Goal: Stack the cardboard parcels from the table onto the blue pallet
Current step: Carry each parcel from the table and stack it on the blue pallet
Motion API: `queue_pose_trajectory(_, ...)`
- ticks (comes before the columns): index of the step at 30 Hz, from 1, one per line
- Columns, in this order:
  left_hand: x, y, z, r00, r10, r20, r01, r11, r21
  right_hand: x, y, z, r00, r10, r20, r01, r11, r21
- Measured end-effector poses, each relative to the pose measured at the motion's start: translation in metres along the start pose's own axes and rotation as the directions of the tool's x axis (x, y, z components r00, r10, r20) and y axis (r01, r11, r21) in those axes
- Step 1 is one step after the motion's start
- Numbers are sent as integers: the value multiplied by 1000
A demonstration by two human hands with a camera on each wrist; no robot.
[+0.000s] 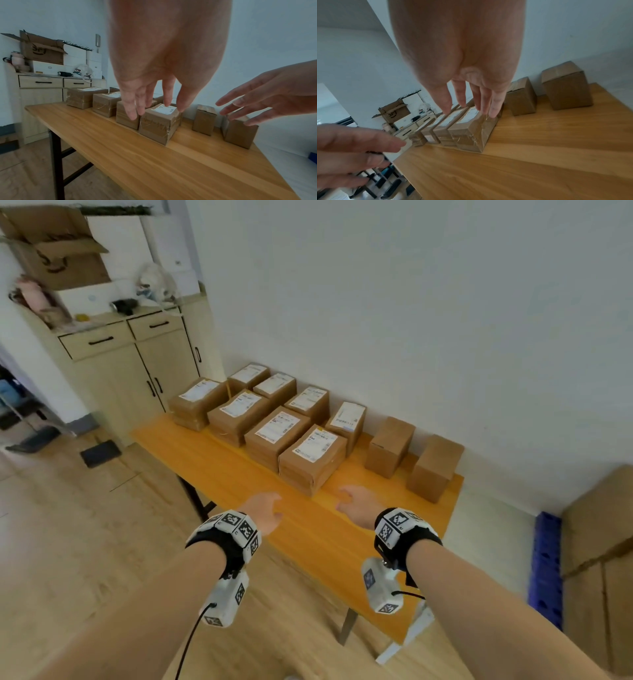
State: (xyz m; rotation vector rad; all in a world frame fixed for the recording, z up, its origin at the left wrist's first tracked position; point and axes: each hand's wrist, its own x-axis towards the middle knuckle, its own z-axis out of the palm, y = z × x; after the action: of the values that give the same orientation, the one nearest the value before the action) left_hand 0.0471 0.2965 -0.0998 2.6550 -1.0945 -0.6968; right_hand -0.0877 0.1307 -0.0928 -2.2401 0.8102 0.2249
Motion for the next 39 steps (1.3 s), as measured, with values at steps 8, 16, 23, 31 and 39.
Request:
queue_pose_trajectory(8,68,-31,-22,1000,-12,22,14,996,-92,69,-19,-1,998,51,-25,-51,999,19)
queue_pose_trajectory(16,121,-57,-32,993,101,59,-83,963,-255,123,-24,16,984,166,-60,-155,974,165)
queue_pose_trajectory(23,177,-75,-42,966,238,96,-190,914,-358,156,-33,30,932,328,-152,-261,903,341)
queue_pose_trajectory(31,219,-84,-29,920,356,168,-250,858,-448,176,-41,43,881,450,-145,-313,786,532)
queue_pose_trajectory(39,238,-90,-21,898,375,232,-232,848,-476,193,-41,49,838,521,-161,-310,698,645)
